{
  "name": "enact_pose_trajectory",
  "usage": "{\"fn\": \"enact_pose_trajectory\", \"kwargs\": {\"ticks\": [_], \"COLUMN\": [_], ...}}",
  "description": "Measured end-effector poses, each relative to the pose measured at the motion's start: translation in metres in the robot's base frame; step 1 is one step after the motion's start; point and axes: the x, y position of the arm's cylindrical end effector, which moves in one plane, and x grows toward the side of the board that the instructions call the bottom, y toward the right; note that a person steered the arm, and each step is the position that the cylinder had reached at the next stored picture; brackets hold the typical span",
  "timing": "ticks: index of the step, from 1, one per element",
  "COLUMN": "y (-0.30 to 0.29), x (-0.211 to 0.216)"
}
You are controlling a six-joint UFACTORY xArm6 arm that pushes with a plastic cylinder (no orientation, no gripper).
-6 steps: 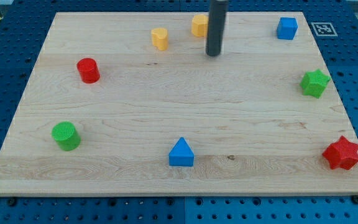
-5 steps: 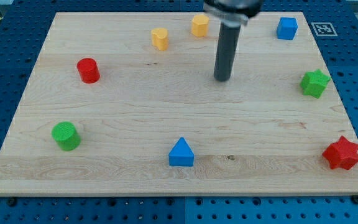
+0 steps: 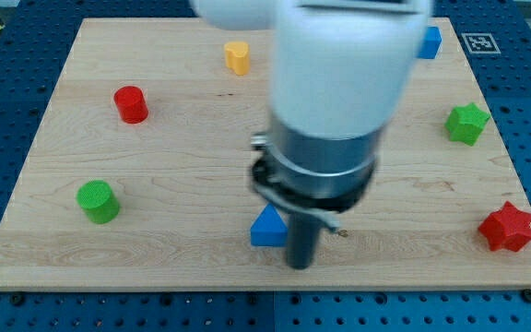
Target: Push the blue triangle to the center
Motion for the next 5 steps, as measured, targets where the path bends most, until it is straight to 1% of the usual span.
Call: {"fn": "enact_pose_trajectory", "kwargs": {"ticks": [1, 2, 3, 4, 5], "y": [-0.039, -0.054, -0.075, -0.074, -0.064], "x": [-0.057, -0.14, -0.186, -0.186, -0.142]}}
